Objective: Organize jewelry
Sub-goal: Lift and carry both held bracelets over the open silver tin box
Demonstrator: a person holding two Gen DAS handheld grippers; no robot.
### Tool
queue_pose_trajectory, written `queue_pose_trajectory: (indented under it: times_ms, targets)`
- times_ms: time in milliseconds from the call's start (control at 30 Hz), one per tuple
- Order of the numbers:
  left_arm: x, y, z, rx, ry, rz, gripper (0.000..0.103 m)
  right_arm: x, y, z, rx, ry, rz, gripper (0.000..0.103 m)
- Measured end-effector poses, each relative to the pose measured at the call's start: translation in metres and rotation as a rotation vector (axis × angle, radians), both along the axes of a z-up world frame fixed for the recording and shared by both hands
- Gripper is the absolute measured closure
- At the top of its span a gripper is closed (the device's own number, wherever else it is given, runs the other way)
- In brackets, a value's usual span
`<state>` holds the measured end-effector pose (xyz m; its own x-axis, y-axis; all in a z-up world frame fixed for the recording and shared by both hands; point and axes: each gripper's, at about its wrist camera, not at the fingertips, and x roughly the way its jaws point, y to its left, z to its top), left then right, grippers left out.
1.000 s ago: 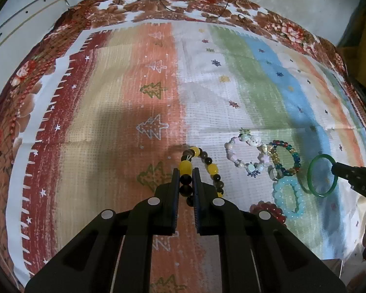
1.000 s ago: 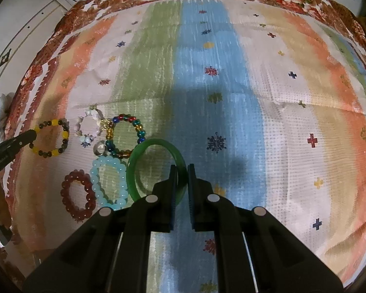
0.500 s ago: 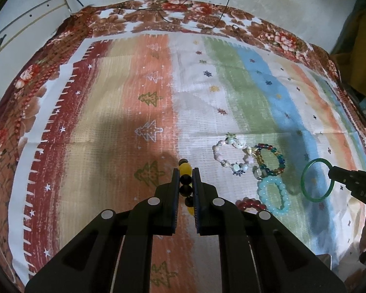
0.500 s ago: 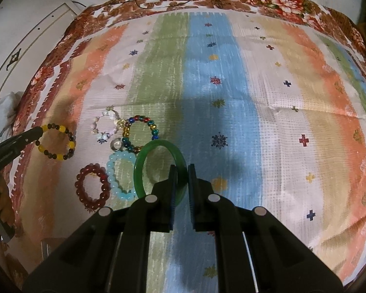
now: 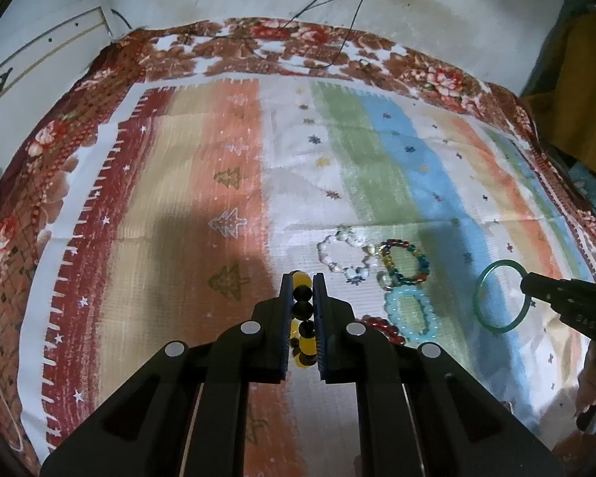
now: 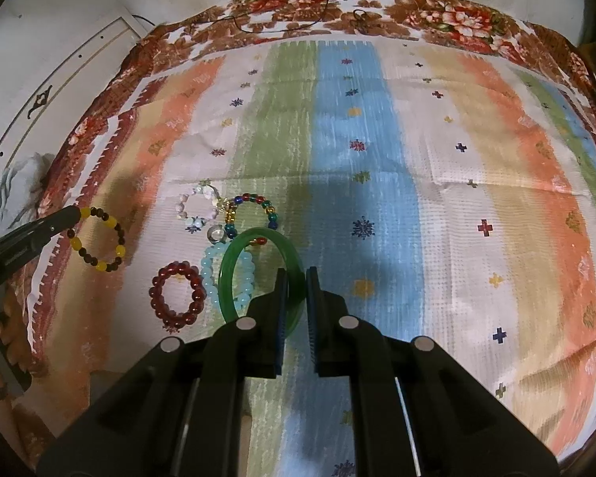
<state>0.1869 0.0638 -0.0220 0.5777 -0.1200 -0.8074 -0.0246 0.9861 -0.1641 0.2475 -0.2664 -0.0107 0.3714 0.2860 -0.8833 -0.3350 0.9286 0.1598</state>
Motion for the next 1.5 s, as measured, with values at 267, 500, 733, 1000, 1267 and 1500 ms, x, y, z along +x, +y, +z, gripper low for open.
queue_pose_trajectory:
  times_ms: [267, 500, 733, 1000, 1267, 1500]
  targets:
    - [-0.010, -0.001, 0.011, -0.014, -0.024, -0.012, 0.094, -0.017, -0.004, 0.014, 0.025, -0.029, 0.010, 0.093]
    - [-0.026, -0.005, 0.019, -0.019, -0.047, -0.030, 0.094, -0.032, -0.004, 0.024, 0.032, -0.055, 0.025, 0.093]
    - [-0.050, -0.020, 0.033, -0.021, -0.092, -0.071, 0.094, -0.046, -0.004, 0.032, 0.040, -0.079, 0.042, 0.093]
    - [-0.074, -0.034, 0.042, -0.039, -0.119, -0.125, 0.094, -0.070, -0.005, 0.047, 0.070, -0.117, 0.082, 0.093]
    - [-0.097, -0.049, 0.046, -0.031, -0.143, -0.166, 0.094, -0.089, -0.009, 0.052, 0.086, -0.134, 0.101, 0.093]
    - [-0.118, -0.060, 0.051, -0.035, -0.164, -0.217, 0.094, -0.110, -0.015, 0.056, 0.118, -0.139, 0.121, 0.093]
